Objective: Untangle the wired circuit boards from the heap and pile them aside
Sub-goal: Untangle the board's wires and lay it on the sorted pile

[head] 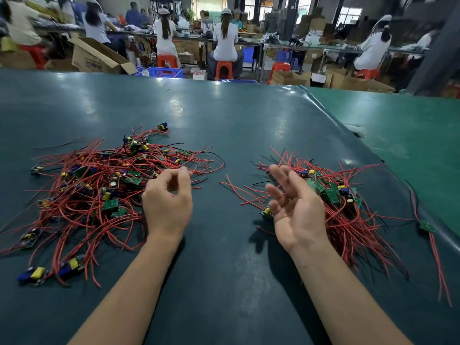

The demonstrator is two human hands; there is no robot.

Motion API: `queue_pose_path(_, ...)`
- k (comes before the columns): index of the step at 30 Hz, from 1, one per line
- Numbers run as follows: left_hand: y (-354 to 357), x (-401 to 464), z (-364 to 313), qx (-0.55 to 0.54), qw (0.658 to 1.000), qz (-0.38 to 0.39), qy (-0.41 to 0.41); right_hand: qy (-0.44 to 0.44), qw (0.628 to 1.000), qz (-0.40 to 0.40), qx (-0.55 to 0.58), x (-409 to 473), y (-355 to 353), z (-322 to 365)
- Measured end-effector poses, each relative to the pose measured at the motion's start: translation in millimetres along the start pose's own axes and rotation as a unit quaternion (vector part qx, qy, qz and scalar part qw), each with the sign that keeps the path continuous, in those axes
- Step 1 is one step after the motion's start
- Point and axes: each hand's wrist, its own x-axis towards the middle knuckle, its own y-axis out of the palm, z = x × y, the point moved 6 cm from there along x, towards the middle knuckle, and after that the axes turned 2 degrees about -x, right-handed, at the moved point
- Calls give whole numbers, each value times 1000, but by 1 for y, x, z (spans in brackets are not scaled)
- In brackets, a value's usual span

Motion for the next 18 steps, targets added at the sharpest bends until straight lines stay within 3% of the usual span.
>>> queue_pose_path(2,1,-1,-2,167,983,1,72,2,999,24,-32,-2,5,-4)
queue_pose_path(3,3,0,3,232,970,17,68,5,999,30,-38,-2,6,-6)
queue_pose_path(7,5,4,24,374,920,109,-32,8,998,49,-47,-1,6,-7)
queue_pose_path(14,-3,9,21,381,921,81,-21,7,989,117,-86,-3,13,-13)
queue_pose_path(16,-6,8,11,351,936,32,19,9,986,131,-103,-3,15,-16)
queue_pose_path(18,-11,5,-9,285,951,-39,114,17,979,135,-154,-2,17,-21)
